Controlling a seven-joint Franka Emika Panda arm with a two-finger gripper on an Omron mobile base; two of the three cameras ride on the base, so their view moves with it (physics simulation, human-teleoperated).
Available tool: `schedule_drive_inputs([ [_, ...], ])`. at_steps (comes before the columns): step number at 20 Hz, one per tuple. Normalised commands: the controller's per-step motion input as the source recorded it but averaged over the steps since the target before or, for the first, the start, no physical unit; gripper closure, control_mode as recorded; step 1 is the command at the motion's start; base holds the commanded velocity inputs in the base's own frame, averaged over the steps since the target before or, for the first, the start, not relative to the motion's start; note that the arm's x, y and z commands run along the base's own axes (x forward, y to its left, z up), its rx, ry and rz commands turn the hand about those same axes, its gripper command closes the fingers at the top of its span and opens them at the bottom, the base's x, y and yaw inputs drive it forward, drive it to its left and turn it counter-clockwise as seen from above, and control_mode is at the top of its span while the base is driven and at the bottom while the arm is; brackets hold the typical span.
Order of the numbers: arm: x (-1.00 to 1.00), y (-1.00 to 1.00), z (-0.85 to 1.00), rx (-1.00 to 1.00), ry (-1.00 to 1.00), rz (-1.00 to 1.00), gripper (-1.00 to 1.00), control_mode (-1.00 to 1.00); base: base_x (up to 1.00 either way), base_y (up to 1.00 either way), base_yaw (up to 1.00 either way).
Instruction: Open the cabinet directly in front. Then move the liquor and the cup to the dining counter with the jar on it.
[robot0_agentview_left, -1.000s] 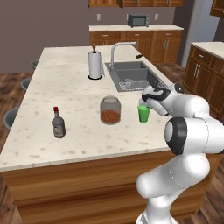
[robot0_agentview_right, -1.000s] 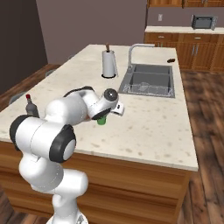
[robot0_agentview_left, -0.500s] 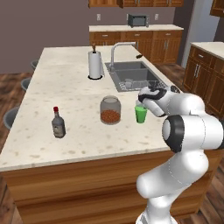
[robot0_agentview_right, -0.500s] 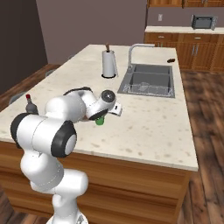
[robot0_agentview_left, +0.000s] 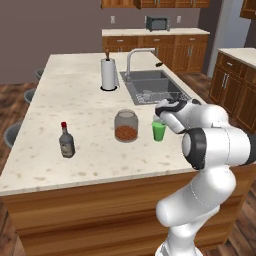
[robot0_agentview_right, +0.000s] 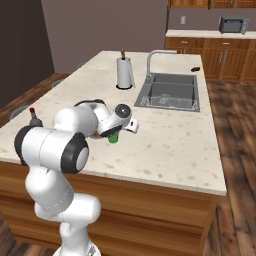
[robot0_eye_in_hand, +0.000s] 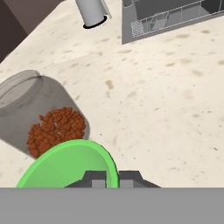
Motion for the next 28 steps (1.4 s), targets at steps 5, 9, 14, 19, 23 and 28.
schedule_drive_inputs([
  [5,0.02,0.00,-0.02,0.00,-0.03,0.00,-1.00,-1.00,0.00,0.00,0.00],
  [9,0.00,0.00,0.00,0.00,-0.01,0.00,-1.00,-1.00,0.00,0.00,0.00],
  [14,0.00,0.00,0.00,0.00,0.00,0.00,-1.00,-1.00,0.00,0.00,0.00],
  [19,-0.27,0.00,0.74,0.08,0.08,0.00,-1.00,-1.00,0.00,0.00,0.00],
  [23,-1.00,0.00,0.94,0.08,0.19,0.02,-1.00,-1.00,0.00,0.00,0.00],
  [28,-1.00,0.00,0.20,0.00,0.10,0.06,-1.00,-1.00,0.00,0.00,0.00],
])
